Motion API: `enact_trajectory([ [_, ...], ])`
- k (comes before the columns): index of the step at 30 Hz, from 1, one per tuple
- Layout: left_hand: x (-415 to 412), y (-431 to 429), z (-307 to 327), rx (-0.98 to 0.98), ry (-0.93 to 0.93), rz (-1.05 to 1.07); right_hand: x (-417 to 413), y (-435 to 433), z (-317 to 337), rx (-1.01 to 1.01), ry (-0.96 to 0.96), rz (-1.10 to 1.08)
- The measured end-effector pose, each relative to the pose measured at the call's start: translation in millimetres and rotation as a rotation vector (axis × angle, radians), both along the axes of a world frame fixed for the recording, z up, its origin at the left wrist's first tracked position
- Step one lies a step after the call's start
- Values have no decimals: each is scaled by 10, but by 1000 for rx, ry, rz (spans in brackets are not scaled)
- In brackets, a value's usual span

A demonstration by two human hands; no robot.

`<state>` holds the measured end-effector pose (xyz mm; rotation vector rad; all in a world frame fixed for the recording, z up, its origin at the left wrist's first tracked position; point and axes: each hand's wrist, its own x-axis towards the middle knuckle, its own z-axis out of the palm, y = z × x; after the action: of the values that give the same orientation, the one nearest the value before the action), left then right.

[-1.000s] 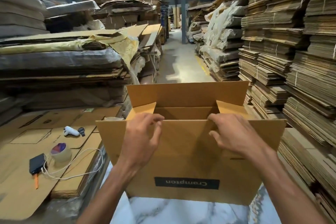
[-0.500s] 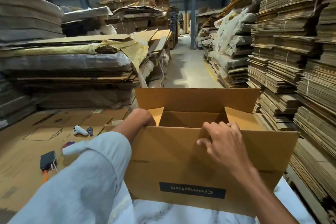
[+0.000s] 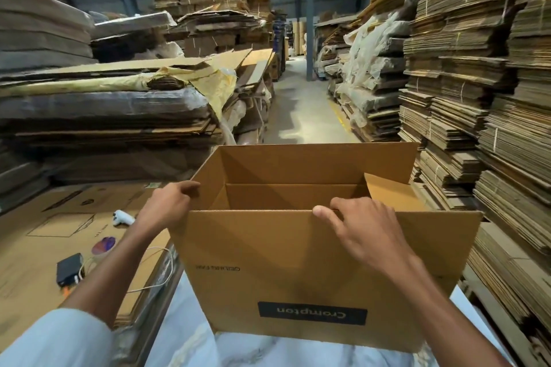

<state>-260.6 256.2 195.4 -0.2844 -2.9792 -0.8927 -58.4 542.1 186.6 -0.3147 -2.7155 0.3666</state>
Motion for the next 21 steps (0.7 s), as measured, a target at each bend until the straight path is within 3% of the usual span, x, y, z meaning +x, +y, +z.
enact_trajectory([
  [3, -15, -26, -75, 82, -7, 54, -245, 271, 278, -120, -365, -53],
  [6, -14, 22, -105, 69, 24, 49, -544, 611, 464, -57, -764, -101],
  [8, -5, 46, -107, 86, 27, 45, -625, 779, 485, -72, -911, -189],
  [13, 31, 55, -114, 107, 24, 30, -617, 1058, 209, -144, -704, -464],
  [15, 41, 29, -114, 116, 22, 30, -607, 1045, 229, -127, -763, -449],
  [18, 49, 2, -104, 129, 11, 32, -510, 1150, 392, 61, -816, -376],
  [21, 56, 3, -105, 112, 8, 30, -273, 1448, 548, 220, -612, -414],
])
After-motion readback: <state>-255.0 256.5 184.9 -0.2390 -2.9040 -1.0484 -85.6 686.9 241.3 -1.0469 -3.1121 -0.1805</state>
